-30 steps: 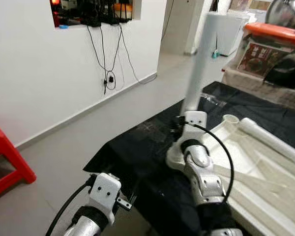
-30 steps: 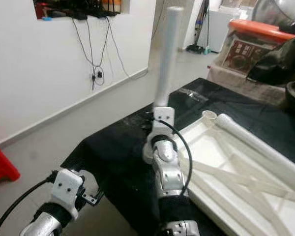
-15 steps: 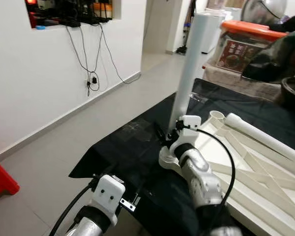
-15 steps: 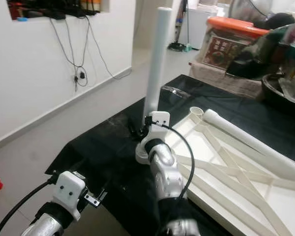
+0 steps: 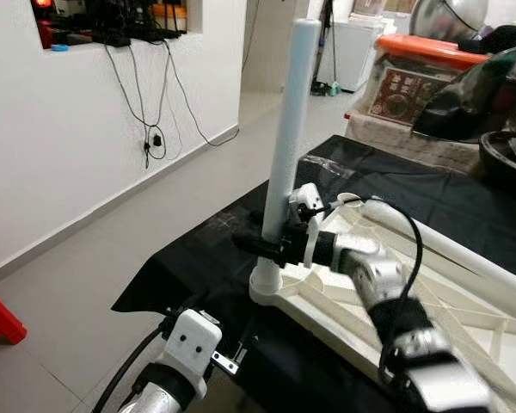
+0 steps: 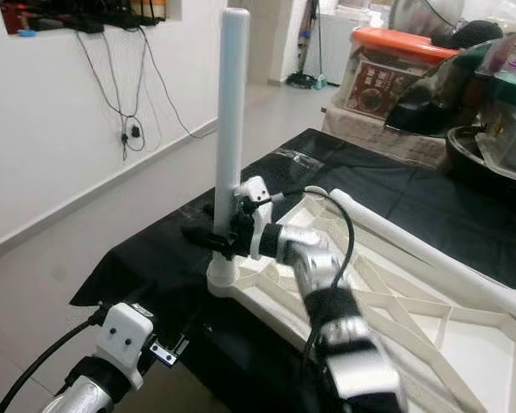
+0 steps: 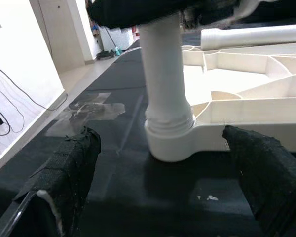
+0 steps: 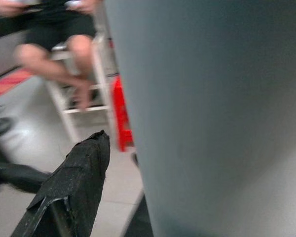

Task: Building children table

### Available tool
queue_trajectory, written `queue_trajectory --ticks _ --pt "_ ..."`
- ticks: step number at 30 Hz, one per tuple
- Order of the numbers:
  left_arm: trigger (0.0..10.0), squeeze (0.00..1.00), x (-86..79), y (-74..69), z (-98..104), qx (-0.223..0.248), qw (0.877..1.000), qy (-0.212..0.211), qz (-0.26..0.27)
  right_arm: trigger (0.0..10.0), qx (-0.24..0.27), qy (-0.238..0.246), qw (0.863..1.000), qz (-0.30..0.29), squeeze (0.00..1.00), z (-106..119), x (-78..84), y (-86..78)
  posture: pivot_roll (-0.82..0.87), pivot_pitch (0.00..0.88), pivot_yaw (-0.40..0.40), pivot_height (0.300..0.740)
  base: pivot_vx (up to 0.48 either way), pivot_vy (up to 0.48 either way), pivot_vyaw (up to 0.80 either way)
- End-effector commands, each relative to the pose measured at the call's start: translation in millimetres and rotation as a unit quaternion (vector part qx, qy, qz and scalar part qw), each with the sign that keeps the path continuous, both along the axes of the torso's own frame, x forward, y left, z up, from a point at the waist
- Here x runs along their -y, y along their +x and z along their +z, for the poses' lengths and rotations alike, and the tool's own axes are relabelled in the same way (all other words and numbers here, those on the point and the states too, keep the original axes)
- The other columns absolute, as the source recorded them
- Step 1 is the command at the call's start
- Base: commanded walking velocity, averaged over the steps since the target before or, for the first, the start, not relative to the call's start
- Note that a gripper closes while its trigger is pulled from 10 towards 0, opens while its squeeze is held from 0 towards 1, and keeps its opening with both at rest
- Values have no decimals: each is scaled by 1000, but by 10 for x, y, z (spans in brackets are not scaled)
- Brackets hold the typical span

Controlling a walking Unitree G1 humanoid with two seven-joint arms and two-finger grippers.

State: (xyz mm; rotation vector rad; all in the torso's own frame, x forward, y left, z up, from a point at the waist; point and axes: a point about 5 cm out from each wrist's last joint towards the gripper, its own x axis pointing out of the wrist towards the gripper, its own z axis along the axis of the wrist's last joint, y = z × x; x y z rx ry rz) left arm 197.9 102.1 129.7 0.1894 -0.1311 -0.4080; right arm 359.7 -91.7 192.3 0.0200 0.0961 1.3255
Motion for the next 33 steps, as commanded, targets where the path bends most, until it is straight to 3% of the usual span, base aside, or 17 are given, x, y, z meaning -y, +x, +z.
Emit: queue_trajectory --ticks 1,3,4,5,6,7,14,19,22,25,26,27,28,29,30,31,33 --pt "10000 0 15 -23 -28 -5 1000 5 -7 10000 7 -9 999 53 0 14 -104 -36 265 0 -130 740 0 0 0" --pt "10000 0 14 -25 -28 -5 1000 5 -7 10000 7 -9 998 62 0 16 -126 -42 267 0 -130 740 0 0 0" --pt "10000 0 15 -29 -32 -6 1000 6 -9 8000 2 -1 996 84 0 12 -184 -78 267 0 -125 740 0 0 0" --pt "10000 0 15 -32 -34 -7 1000 6 -10 4235 -3 6 995 103 0 5 -230 -103 267 0 -125 740 0 0 0" --pt "10000 0 15 -32 -34 -7 1000 6 -10 4235 -3 6 995 103 0 5 -230 -103 267 0 -125 740 0 0 0" --pt "10000 0 18 -35 -37 -8 1000 7 -12 0 -4 9 993 114 0 -20 -280 -128 269 0 -125 740 0 0 0" --pt "10000 0 25 -44 -50 -10 1000 10 -13 0 1 35 994 103 0 -166 -388 -191 268 0 -122 740 0 0 0" --pt "10000 0 26 -42 -50 -10 1000 10 -13 0 11 50 999 16 0 -216 -394 -167 265 0 -121 740 0 0 0" --pt "10000 0 18 -37 -47 -10 1000 10 -12 0 20 39 974 -222 0 -224 -234 46 254 0 -115 740 0 0 0" --pt "10000 0 18 -37 -47 -10 1000 10 -12 0 20 39 974 -222 0 -224 -234 46 254 0 -115 740 0 0 0" --pt "10000 0 13 -32 -46 -10 1000 10 -11 0 17 38 945 -324 0 -229 -109 96 248 0 -111 740 0 0 0" --pt "10000 0 8 -25 -46 -11 1000 9 -11 0 18 36 898 -439 0 -234 21 74 241 0 -110 740 0 0 0" --pt "10000 0 8 -25 -46 -11 1000 9 -11 0 18 36 898 -439 0 -234 21 74 241 0 -110 740 0 0 0" --pt "10000 0 3 -19 -46 -11 1000 9 -11 0 19 34 858 -512 0 -238 129 31 240 0 -108 740 0 0 0" --pt "10000 0 3 -19 -46 -11 1000 9 -11 0 19 34 858 -512 0 -238 129 31 240 0 -108 740 0 0 0" --pt "10000 0 0 -12 -46 -11 1000 9 -11 0 15 39 812 -582 0 -228 192 -52 242 0 -109 740 0 0 0" --pt "10000 0 0 -12 -46 -11 1000 9 -11 0 15 39 812 -582 0 -228 192 -52 242 0 -109 740 0 0 0"
